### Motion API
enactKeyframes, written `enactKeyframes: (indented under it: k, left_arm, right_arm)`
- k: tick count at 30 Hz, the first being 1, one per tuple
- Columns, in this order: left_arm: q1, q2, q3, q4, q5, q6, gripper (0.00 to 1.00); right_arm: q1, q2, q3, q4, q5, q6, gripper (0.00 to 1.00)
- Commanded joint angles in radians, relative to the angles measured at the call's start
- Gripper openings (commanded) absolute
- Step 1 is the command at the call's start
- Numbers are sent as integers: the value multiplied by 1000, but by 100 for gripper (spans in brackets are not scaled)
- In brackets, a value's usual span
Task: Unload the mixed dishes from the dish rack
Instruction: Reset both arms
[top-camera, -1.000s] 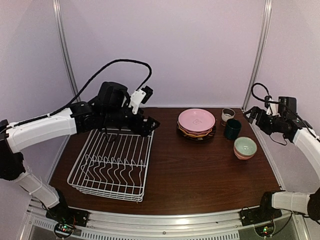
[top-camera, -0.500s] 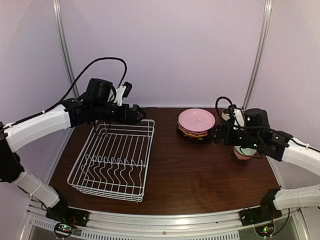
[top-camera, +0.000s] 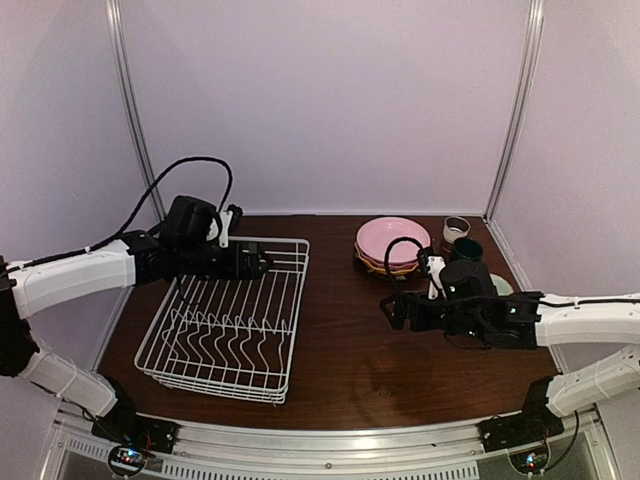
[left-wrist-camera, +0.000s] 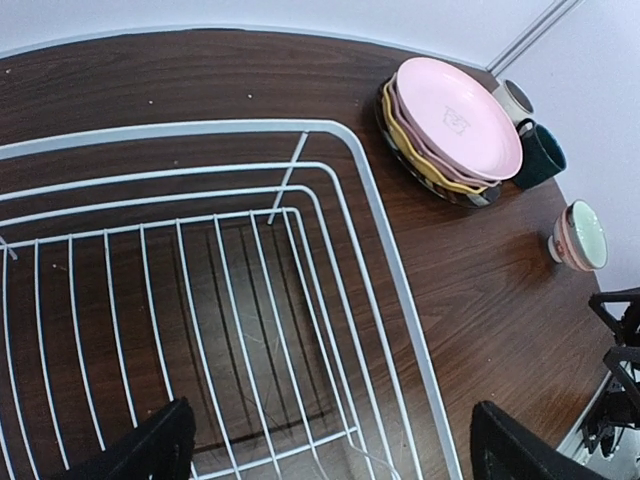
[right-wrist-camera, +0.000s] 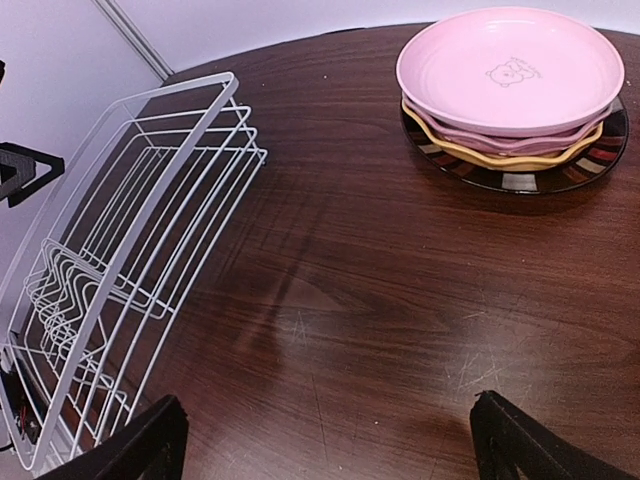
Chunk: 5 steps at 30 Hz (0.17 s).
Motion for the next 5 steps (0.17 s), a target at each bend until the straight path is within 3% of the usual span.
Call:
enactKeyframes:
  k: [1, 5]
  left_arm:
    - [13, -28, -24, 73, -24, -44, 97]
    - [22, -48, -41, 87, -37, -45, 97]
  right_arm:
    - [19, 23, 29, 37, 47, 13, 100]
    - [19, 9, 42, 16, 53, -2, 100]
